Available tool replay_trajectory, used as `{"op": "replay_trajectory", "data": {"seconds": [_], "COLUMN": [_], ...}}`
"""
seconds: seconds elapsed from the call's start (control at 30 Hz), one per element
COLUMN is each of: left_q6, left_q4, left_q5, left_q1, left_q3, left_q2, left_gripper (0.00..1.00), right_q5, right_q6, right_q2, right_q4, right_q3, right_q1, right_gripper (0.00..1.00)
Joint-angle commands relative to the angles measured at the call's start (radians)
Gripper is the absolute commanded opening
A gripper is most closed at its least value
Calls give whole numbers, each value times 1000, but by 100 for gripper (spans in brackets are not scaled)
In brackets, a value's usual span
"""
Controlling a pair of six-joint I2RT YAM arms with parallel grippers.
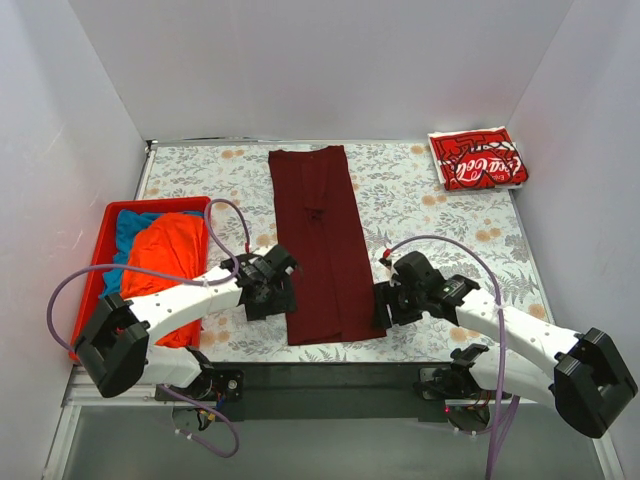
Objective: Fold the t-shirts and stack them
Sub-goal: Fold the tshirt
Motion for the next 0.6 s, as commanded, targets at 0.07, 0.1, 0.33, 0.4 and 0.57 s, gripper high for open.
{"op": "replay_trajectory", "data": {"seconds": [0.07, 0.1, 0.33, 0.4, 0.57], "left_q6": [-163, -171, -226, -240, -251], "left_q4": [-12, -11, -14, -21, -31], "left_q5": [49, 51, 40, 35, 28], "left_q1": [-80, -88, -143, -154, -160], "left_q3": [-55, -57, -61, -61, -72], "left_q2": [-65, -62, -27, -30, -42], "left_gripper": [62, 61, 57, 57, 57], "right_q5": [-37, -40, -69, -72, -54], "right_q6": [25, 25, 33, 36, 42], "right_q2": [23, 29, 76, 73, 61], "right_q4": [51, 59, 120, 120, 116], "right_q3": [-53, -56, -95, -95, -87], "right_q1": [-6, -6, -11, -12, -16], "right_gripper": [62, 61, 52, 52, 52]}}
